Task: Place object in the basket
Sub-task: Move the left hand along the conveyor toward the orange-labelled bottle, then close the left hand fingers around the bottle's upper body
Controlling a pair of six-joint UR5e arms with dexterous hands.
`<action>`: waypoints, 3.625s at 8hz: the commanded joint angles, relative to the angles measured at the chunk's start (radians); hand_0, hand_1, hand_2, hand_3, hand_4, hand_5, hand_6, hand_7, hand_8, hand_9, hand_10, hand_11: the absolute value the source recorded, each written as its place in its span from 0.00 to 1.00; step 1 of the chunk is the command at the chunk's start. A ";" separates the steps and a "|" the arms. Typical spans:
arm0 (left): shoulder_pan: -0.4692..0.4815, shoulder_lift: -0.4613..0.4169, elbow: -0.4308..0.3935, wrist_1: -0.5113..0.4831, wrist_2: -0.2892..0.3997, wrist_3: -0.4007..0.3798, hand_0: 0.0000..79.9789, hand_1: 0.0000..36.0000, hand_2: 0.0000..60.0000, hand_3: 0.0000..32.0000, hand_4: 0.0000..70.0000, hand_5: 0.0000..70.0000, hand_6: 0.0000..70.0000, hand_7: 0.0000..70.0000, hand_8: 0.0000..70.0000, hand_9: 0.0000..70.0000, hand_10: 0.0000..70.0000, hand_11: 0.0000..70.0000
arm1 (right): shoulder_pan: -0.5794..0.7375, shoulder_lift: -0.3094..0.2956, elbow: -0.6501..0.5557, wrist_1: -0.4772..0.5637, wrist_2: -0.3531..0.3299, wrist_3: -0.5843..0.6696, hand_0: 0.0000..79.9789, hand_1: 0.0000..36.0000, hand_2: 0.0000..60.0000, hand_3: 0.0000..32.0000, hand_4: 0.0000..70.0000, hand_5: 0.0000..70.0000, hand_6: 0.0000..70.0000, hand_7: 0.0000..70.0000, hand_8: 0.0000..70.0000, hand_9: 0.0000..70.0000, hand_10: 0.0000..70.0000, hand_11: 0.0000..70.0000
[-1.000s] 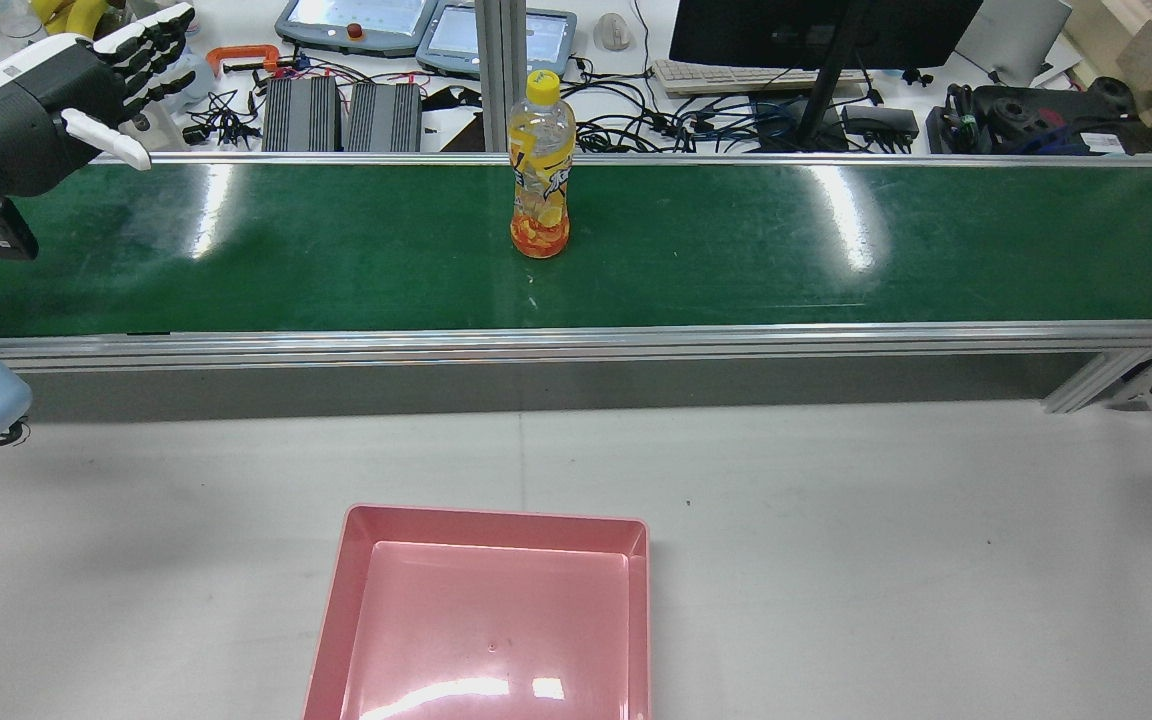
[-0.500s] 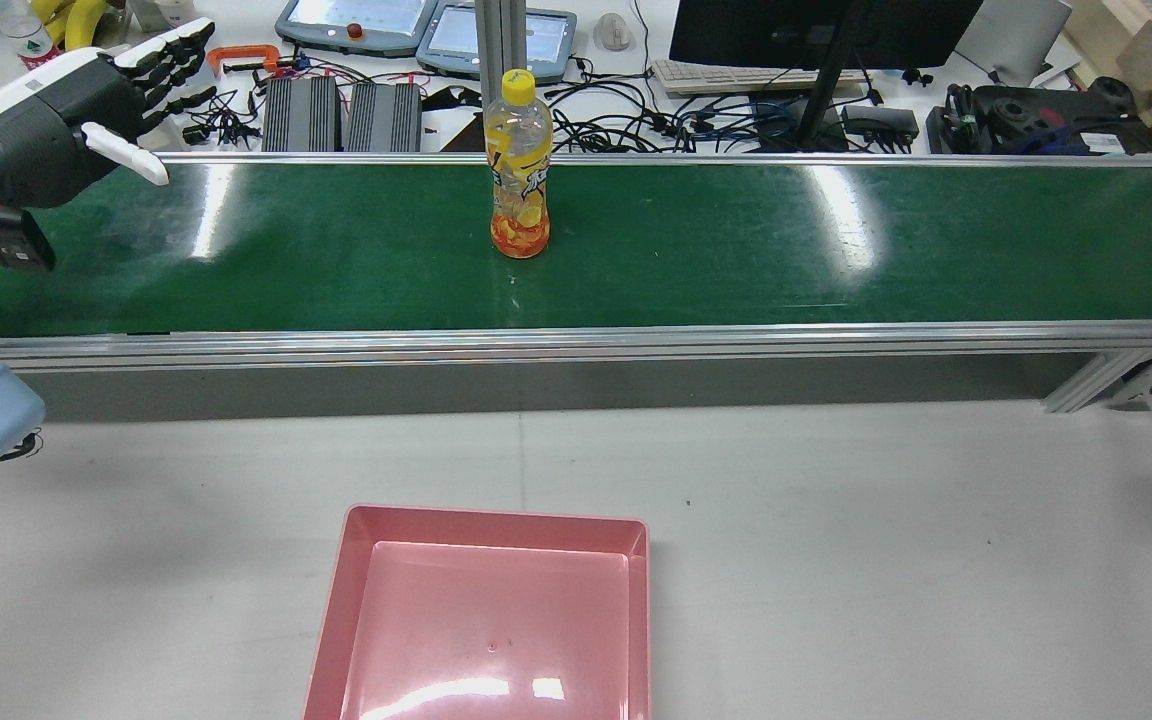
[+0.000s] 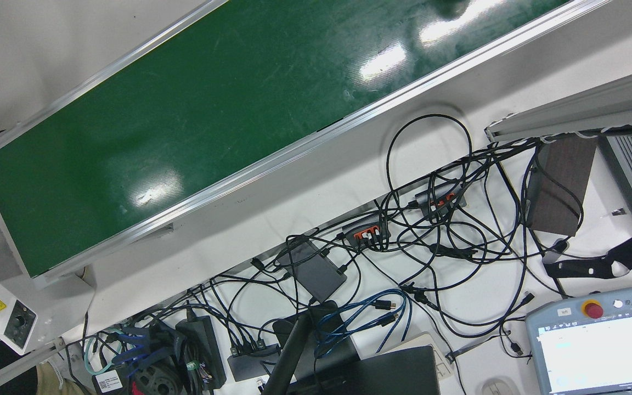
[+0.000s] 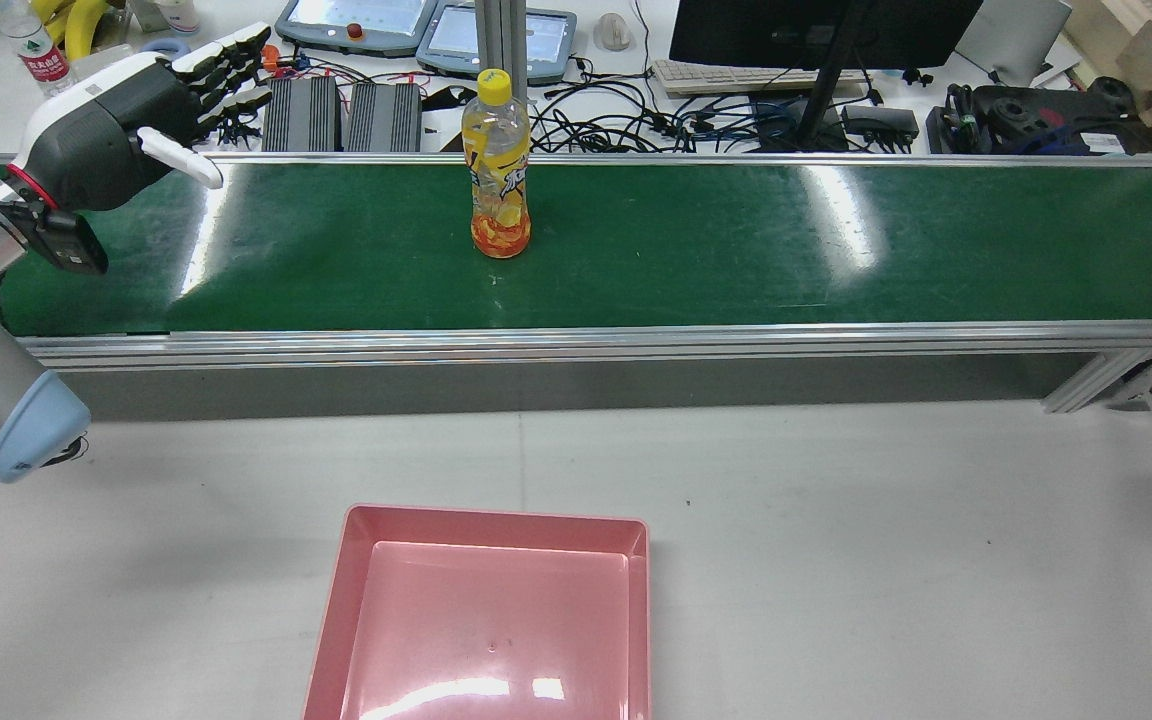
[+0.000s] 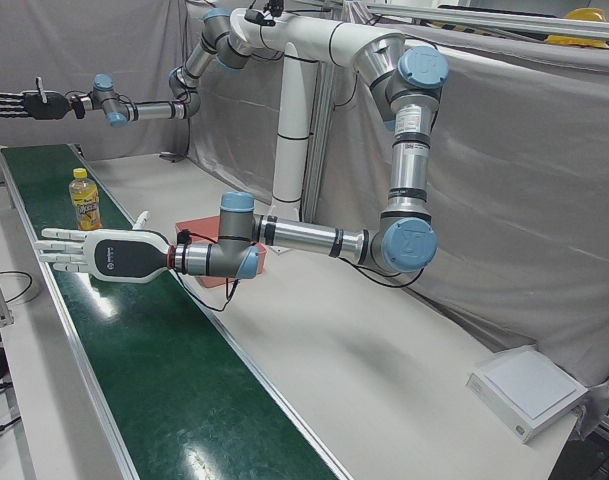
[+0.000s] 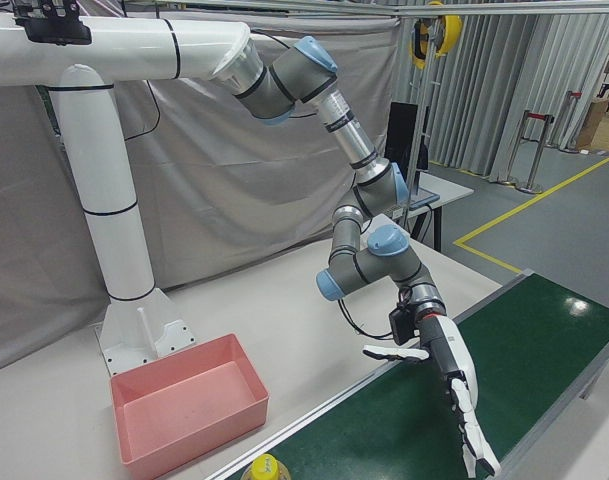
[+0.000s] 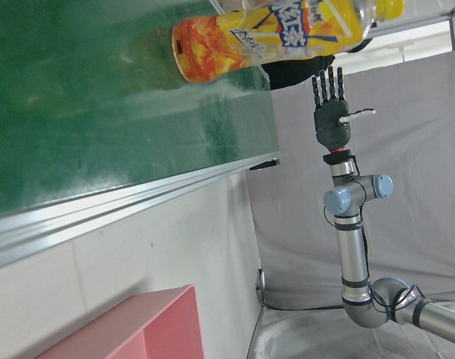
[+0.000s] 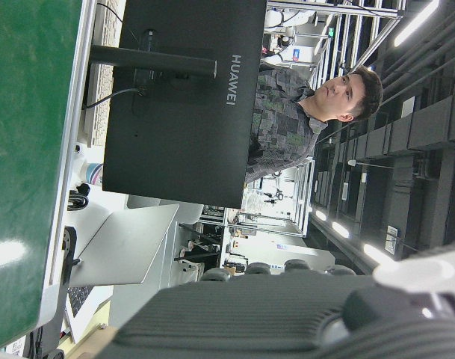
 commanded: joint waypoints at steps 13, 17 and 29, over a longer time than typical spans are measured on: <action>0.125 -0.156 0.145 -0.117 -0.055 -0.036 0.63 0.11 0.00 0.00 0.07 0.05 0.00 0.00 0.00 0.00 0.09 0.14 | 0.000 0.000 0.000 0.000 0.000 0.000 0.00 0.00 0.00 0.00 0.00 0.00 0.00 0.00 0.00 0.00 0.00 0.00; 0.125 -0.190 0.165 -0.111 -0.053 -0.038 0.63 0.14 0.00 0.00 0.08 0.07 0.00 0.00 0.00 0.00 0.08 0.14 | 0.000 0.000 0.000 0.000 0.000 0.000 0.00 0.00 0.00 0.00 0.00 0.00 0.00 0.00 0.00 0.00 0.00 0.00; 0.127 -0.194 0.095 -0.031 -0.041 -0.107 0.66 0.57 0.81 0.00 0.52 1.00 0.58 1.00 0.77 1.00 1.00 1.00 | 0.000 0.000 0.000 0.000 0.000 0.000 0.00 0.00 0.00 0.00 0.00 0.00 0.00 0.00 0.00 0.00 0.00 0.00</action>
